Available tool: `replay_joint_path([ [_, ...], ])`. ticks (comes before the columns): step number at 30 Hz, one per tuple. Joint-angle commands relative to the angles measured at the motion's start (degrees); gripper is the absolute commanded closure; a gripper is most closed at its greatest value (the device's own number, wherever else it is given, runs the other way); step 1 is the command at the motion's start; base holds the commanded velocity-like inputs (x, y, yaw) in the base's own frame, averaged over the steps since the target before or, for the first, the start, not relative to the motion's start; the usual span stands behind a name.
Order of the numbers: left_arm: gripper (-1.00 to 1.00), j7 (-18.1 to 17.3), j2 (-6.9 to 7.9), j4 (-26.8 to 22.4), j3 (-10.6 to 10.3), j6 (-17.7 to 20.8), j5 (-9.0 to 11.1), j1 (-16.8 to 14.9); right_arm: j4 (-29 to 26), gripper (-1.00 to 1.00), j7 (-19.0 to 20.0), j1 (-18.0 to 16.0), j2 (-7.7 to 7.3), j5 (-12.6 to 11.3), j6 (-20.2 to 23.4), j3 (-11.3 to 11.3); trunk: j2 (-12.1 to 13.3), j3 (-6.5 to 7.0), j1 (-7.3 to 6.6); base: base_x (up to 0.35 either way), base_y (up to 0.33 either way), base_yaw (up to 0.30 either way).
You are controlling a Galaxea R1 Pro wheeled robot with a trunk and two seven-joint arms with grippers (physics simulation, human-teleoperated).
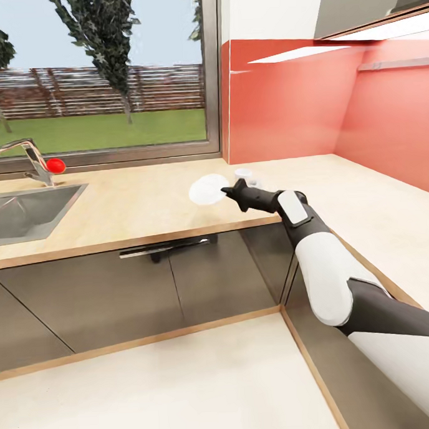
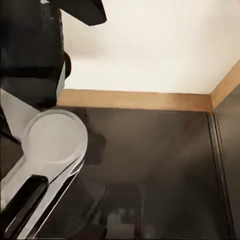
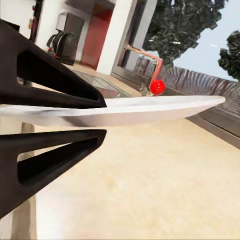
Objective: Set up a coffee station on the kitchen countertop: keep the coffee maker on the countertop, move the bottle of coffee from the kitchen shelf to the counter next to the coffee maker, place a paper coffee filter on top of the coffee maker, put the saucer next to the coffee maker with the coffee cup on the saucer, and place the electric kettle next to the coffee maker.
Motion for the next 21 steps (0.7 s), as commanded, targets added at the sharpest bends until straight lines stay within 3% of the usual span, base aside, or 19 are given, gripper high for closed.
replay_joint_path([
  [1,-1.00,-0.2,-0.02,2.2,-0.7,-1.4,0.4,0.0,-0.1,1.00,0.7,0.0,0.08,0.2,0.6,-0.5,0.0,-0.05,0.00,0.000,0.000,0.000],
  [2,-1.00,4.4,-1.65,8.6,-1.7,-7.3,0.3,3.3,-0.6,1.00,1.6,0.1,0.08,0.2,1.1,-0.6,0.0,-0.05,0.00,0.000,0.000,0.000],
  [3,-1.00,9.1,-2.11,9.4,-1.9,-8.0,0.3,4.0,-0.6,1.00,1.8,0.2,0.08,0.2,1.2,-0.6,0.0,-0.05,0.00,0.000,0.000,0.000],
  [4,-1.00,11.1,-2.35,9.6,-1.9,-8.3,0.3,4.3,-0.6,1.00,1.8,0.2,0.08,0.2,1.2,-0.6,0.0,-0.05,0.00,0.000,0.000,0.000],
  [5,-1.00,17.2,-3.25,10.4,-2.0,-9.1,0.4,5.0,-0.7,1.00,2.3,0.3,0.08,0.2,1.6,-0.5,0.0,-0.05,0.00,0.000,0.000,0.000],
  [12,-1.00,19.4,-3.63,10.7,-2.0,-9.4,0.5,5.3,-0.8,1.00,4.7,0.3,0.08,0.3,6.2,-0.4,0.0,-0.05,0.00,0.000,0.000,0.005],
  [21,-1.00,19.4,-3.65,10.7,-2.0,-9.5,0.5,5.3,-0.9,1.00,4.9,0.3,0.08,0.2,7.6,-0.3,0.0,-0.05,0.00,0.000,0.000,0.111],
])
